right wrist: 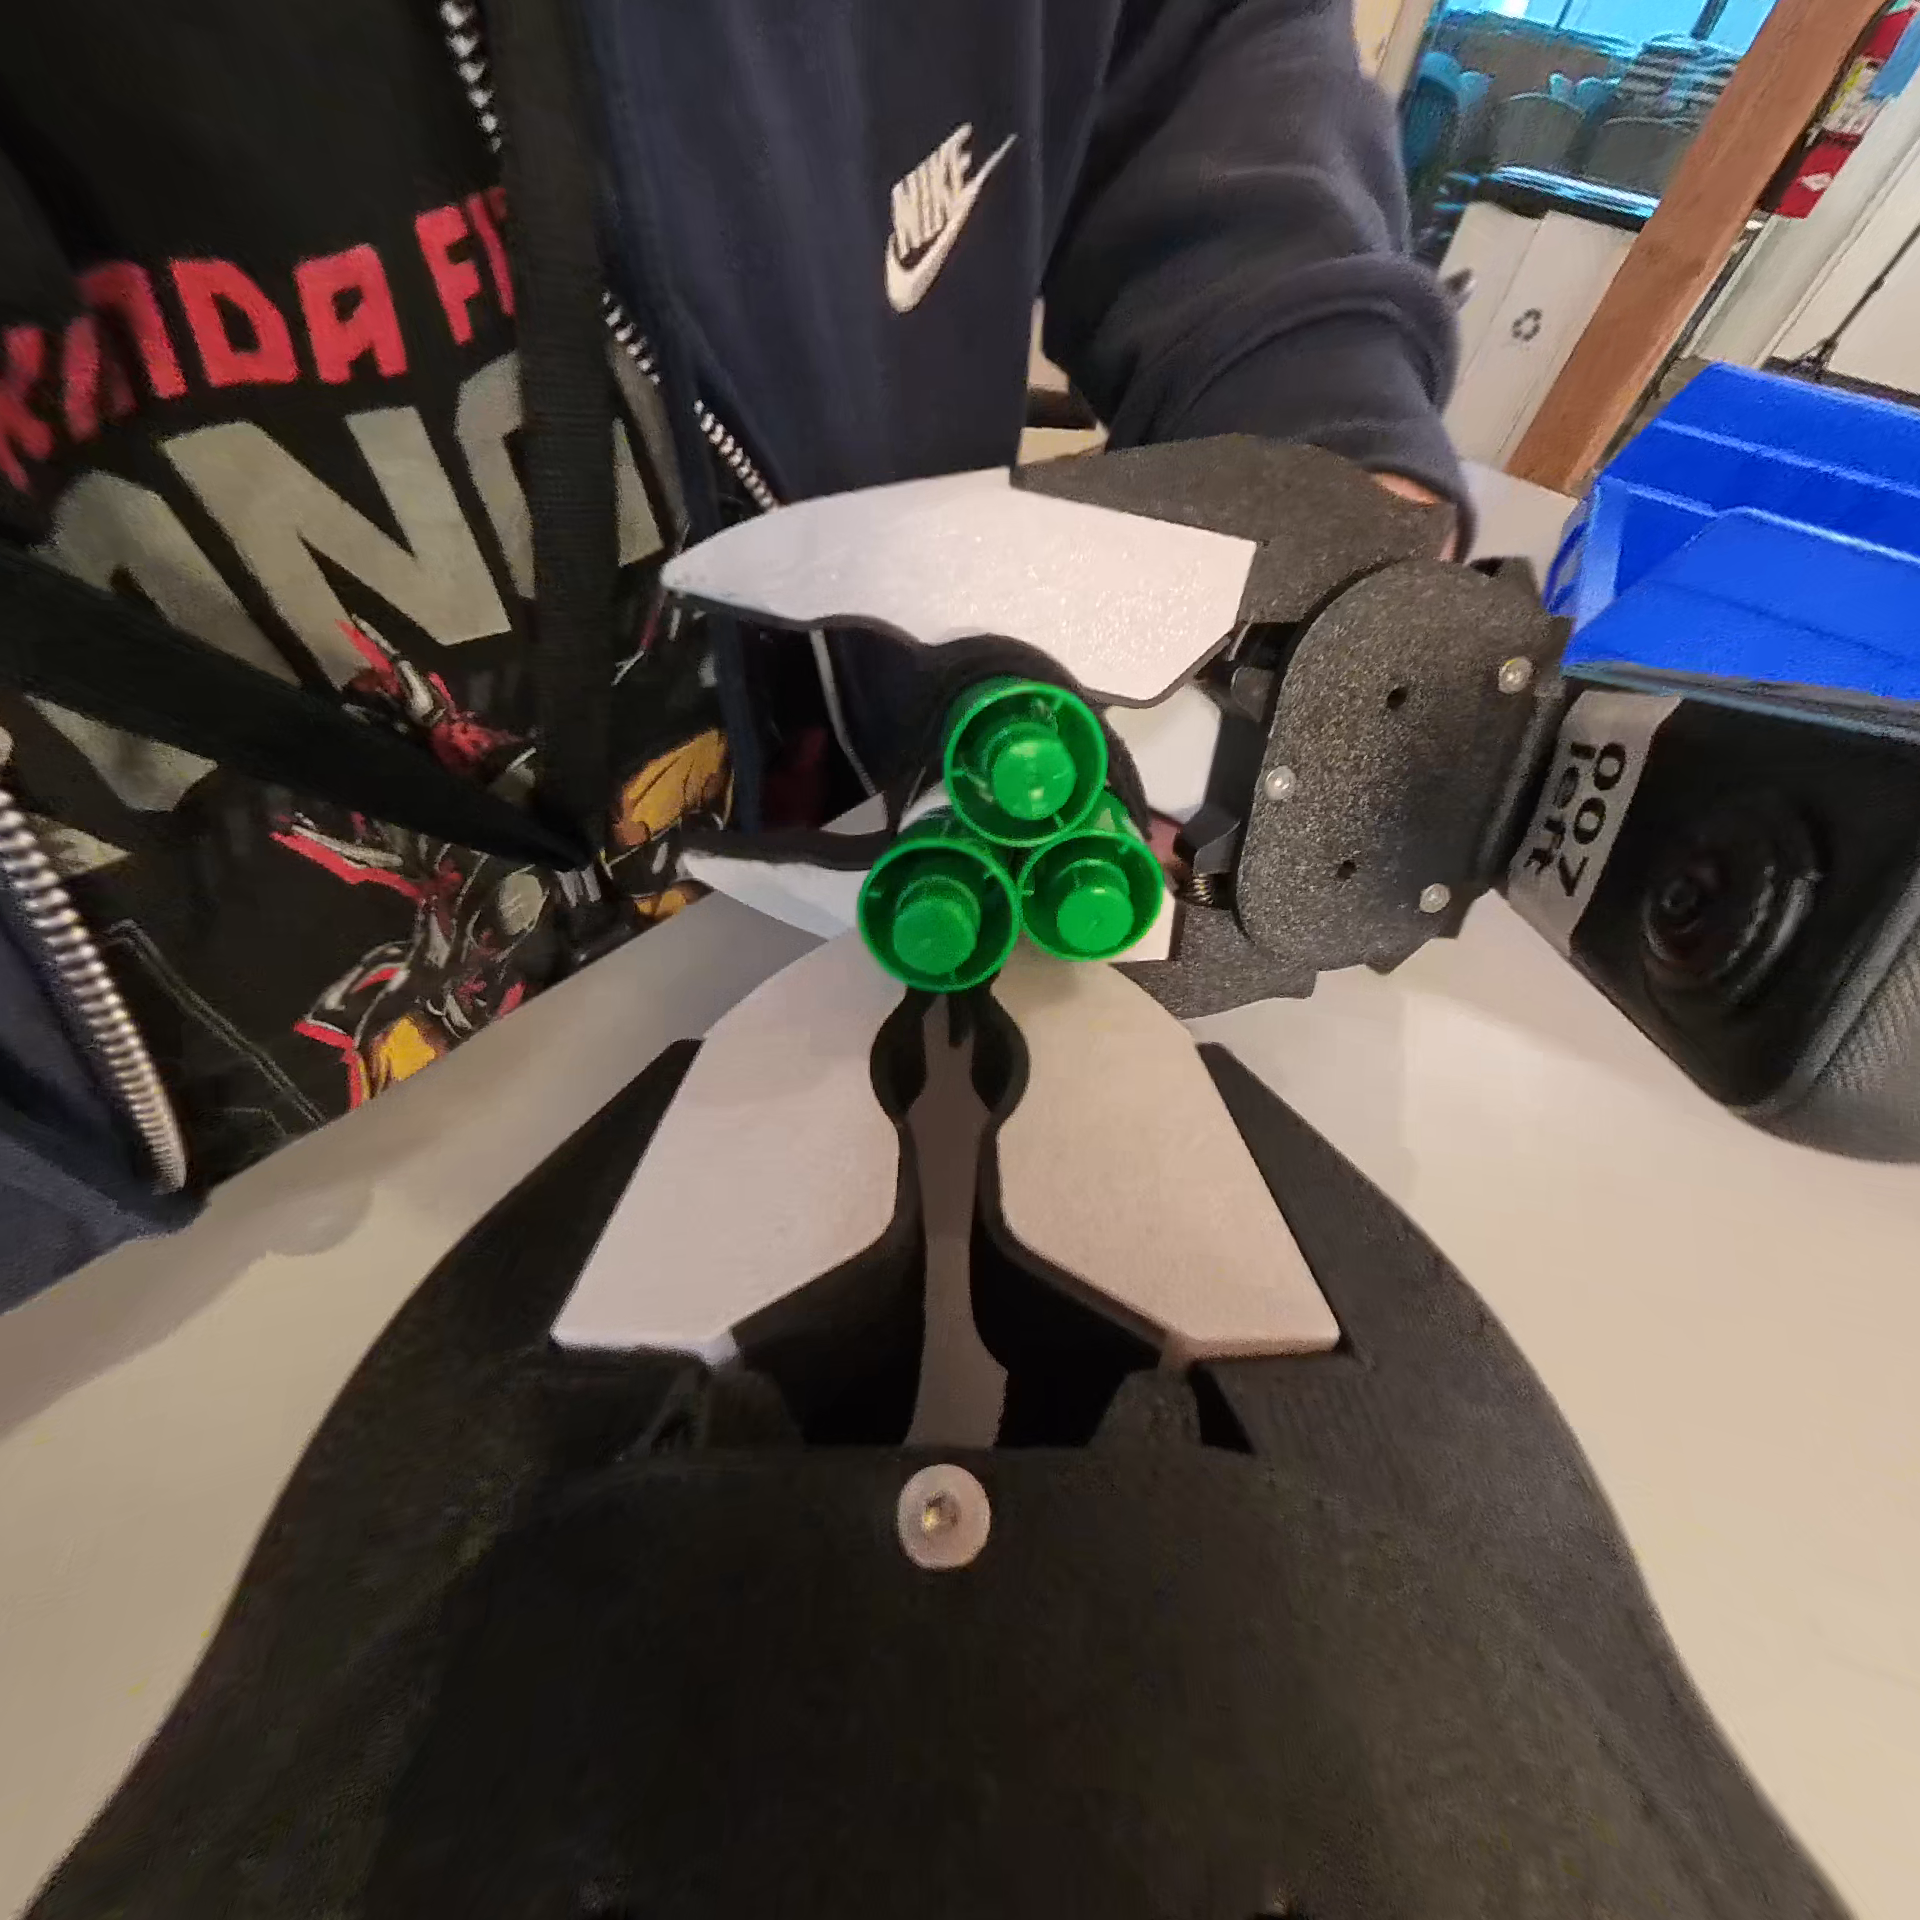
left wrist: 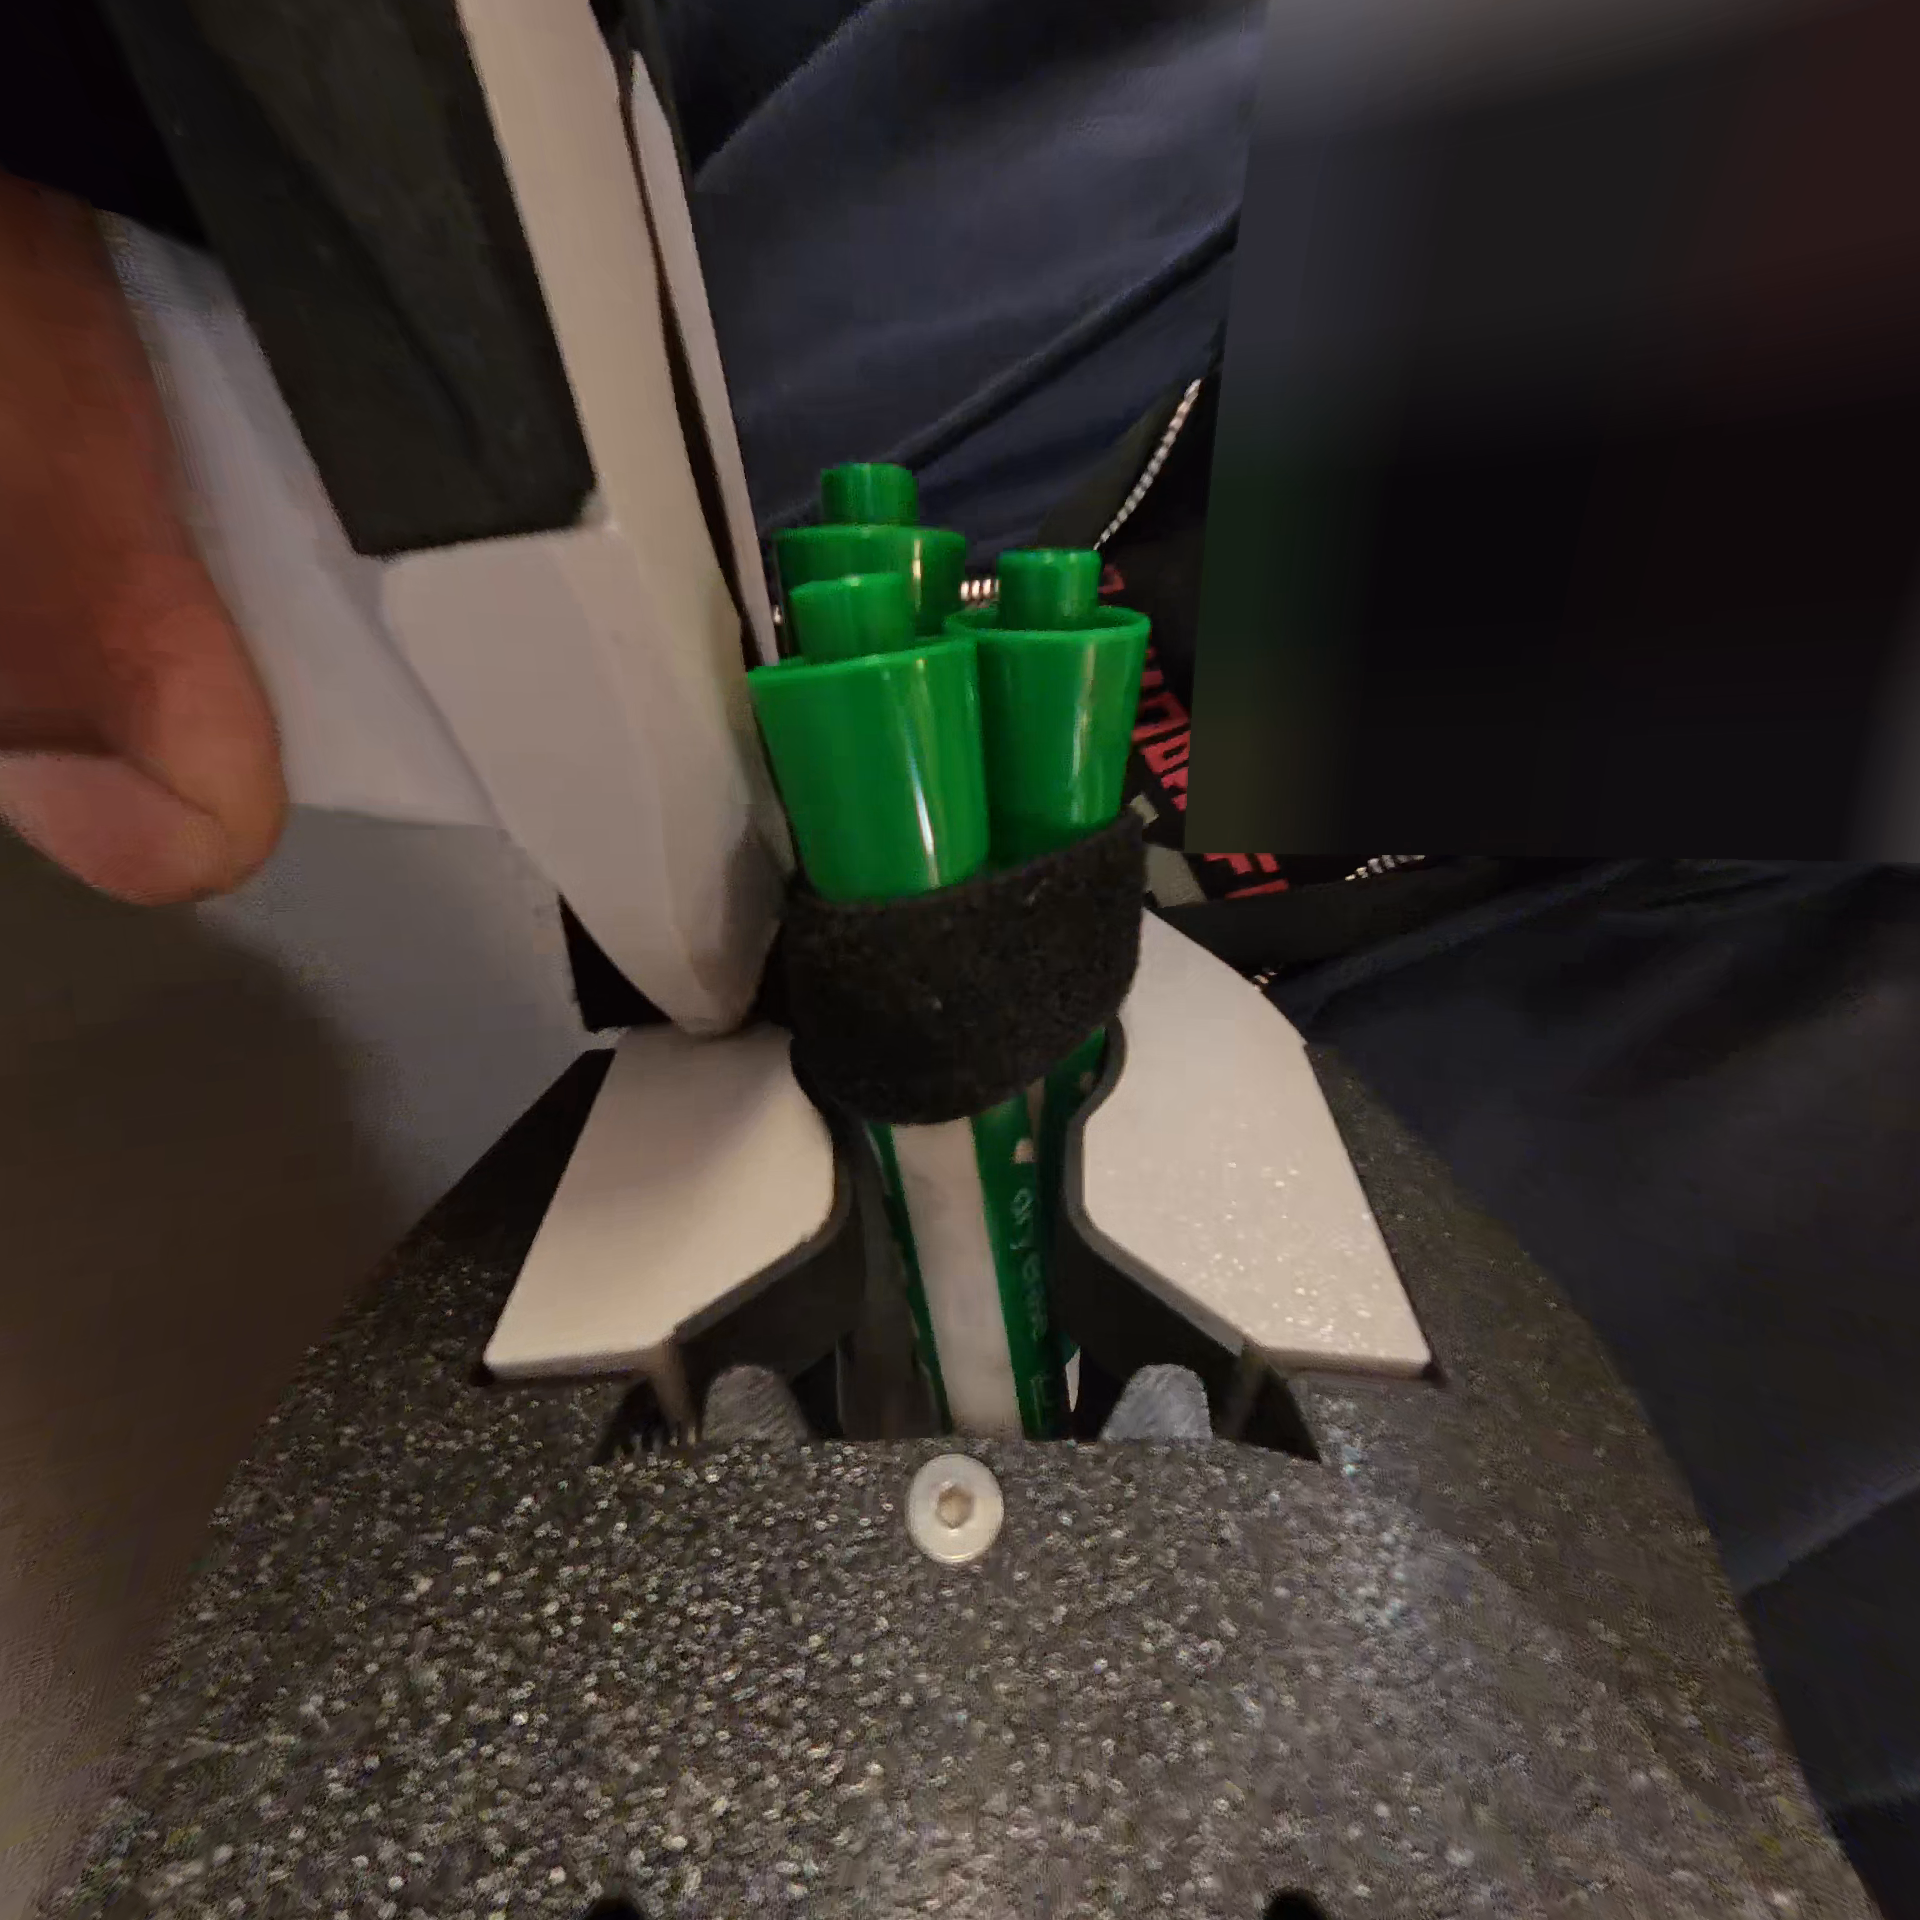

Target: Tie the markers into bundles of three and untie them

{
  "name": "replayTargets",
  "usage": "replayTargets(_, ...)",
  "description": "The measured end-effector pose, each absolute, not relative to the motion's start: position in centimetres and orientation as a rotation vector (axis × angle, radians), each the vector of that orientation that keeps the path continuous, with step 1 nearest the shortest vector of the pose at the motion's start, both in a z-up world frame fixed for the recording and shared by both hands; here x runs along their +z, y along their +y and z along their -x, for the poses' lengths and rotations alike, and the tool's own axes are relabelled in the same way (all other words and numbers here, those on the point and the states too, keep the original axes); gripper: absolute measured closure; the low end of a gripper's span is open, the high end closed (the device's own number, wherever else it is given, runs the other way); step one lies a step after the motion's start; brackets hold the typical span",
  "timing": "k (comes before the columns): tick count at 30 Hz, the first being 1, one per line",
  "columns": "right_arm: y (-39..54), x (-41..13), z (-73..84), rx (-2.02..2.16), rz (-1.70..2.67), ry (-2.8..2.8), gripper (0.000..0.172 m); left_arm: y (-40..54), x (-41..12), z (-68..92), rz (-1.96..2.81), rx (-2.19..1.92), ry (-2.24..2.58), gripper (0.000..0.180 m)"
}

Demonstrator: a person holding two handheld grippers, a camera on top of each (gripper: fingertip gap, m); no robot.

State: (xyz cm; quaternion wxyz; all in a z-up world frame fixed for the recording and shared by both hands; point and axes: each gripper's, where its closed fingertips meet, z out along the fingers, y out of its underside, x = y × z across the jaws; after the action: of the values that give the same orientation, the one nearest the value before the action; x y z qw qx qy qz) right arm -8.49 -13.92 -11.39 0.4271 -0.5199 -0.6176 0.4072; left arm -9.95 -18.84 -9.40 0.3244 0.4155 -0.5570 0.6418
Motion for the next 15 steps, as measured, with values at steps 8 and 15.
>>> replayTargets(8,-13.7,-10.7,7.9,1.197,1.355,-1.487,0.168,-18.1,-7.5,9.2,-0.968,1.849,-1.221,0.140)
replayTargets(15,-14.0,-10.1,7.8,1.183,1.367,-1.462,0.168,-18.4,-6.6,9.5,-0.834,1.874,-1.206,0.140)
